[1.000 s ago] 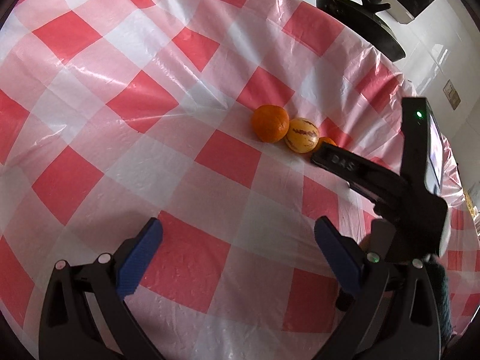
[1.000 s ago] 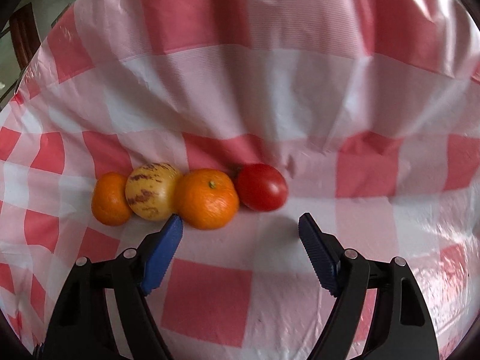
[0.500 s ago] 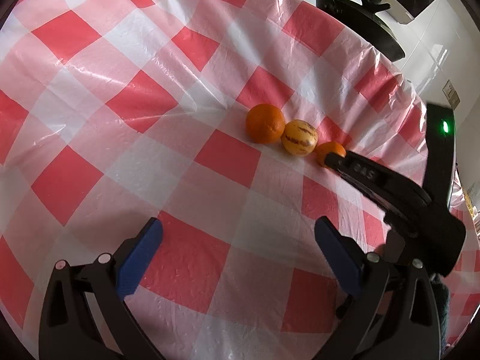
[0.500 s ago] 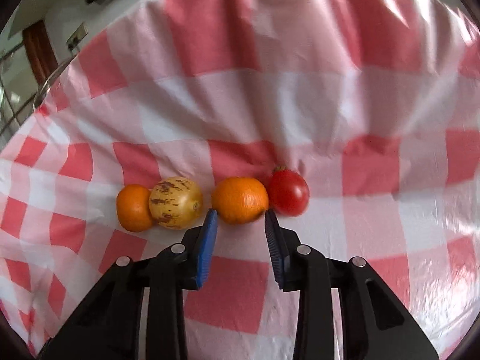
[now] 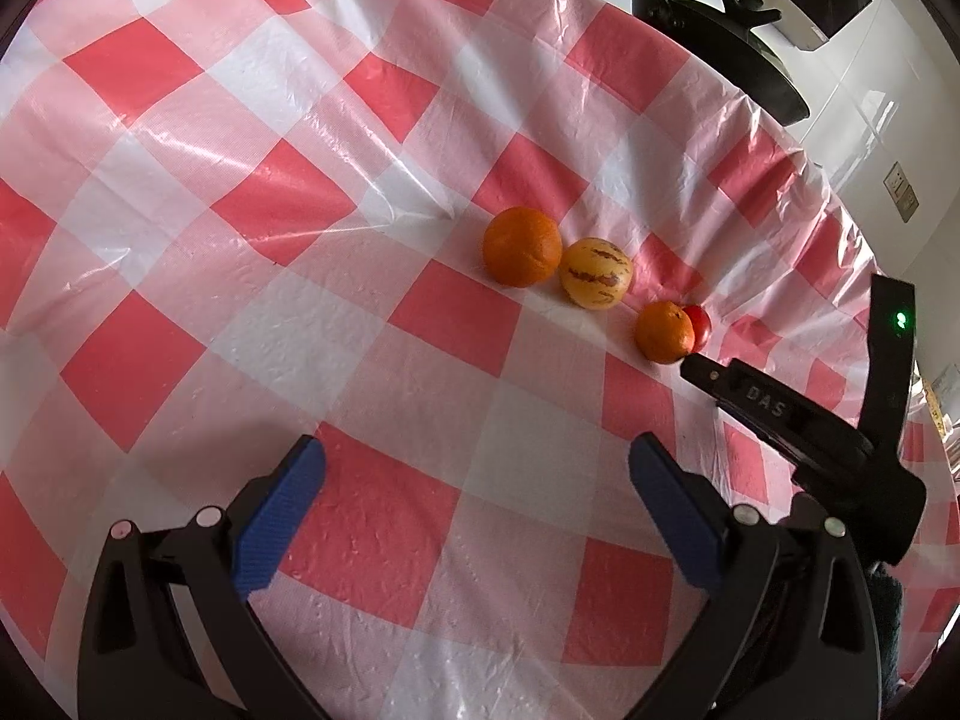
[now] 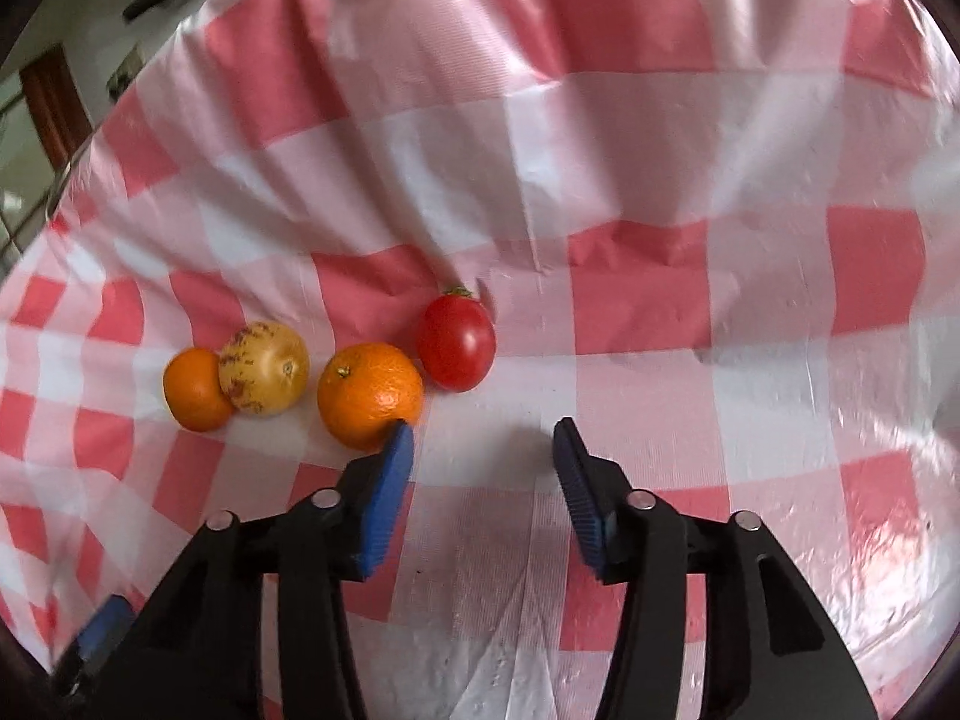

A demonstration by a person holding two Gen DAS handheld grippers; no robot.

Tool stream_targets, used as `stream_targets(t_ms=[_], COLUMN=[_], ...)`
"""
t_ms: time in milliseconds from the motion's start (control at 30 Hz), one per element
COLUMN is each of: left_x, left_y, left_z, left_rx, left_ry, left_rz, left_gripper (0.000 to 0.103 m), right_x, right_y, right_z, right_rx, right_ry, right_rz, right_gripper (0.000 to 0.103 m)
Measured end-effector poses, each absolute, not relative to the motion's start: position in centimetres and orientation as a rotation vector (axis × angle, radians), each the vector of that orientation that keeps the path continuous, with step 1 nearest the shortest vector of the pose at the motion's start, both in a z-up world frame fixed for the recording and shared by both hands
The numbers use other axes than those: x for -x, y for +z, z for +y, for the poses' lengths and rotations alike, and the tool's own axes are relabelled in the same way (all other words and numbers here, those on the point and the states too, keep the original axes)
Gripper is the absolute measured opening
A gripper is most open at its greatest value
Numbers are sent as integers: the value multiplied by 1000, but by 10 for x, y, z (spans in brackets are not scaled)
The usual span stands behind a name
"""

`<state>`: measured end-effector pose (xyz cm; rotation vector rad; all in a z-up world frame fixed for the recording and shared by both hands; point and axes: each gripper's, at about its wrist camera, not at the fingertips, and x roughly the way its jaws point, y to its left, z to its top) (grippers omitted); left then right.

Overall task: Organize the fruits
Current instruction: 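Grasp an orange with the right tool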

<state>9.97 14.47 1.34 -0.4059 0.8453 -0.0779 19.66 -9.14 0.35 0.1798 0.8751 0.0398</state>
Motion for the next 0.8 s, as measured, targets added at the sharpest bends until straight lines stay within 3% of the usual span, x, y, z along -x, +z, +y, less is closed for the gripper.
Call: stream_targets(t_ms=[267,433,600,700,800], left_x=[-100,-101,-100,-100,-101], left_y=[13,13,12,12,12], left_z=[145,145,146,145,144], left_rx=[410,406,411,407,401], left_ry=[-78,-78,-82,-81,-80], left_rz=[844,847,845,846,848], left_gripper=[101,101,101,101,101], right_x=[-203,-182,-211,-224,-234], right_y=[5,13,18,19,9], right_z=[-70,-54,-10,4,17], right_rx=[-129,-132,70,165,305], right_ry=[78,159,182,254,331], right_rz=[889,805,812,830,893], right_gripper=[58,58,58,65,65])
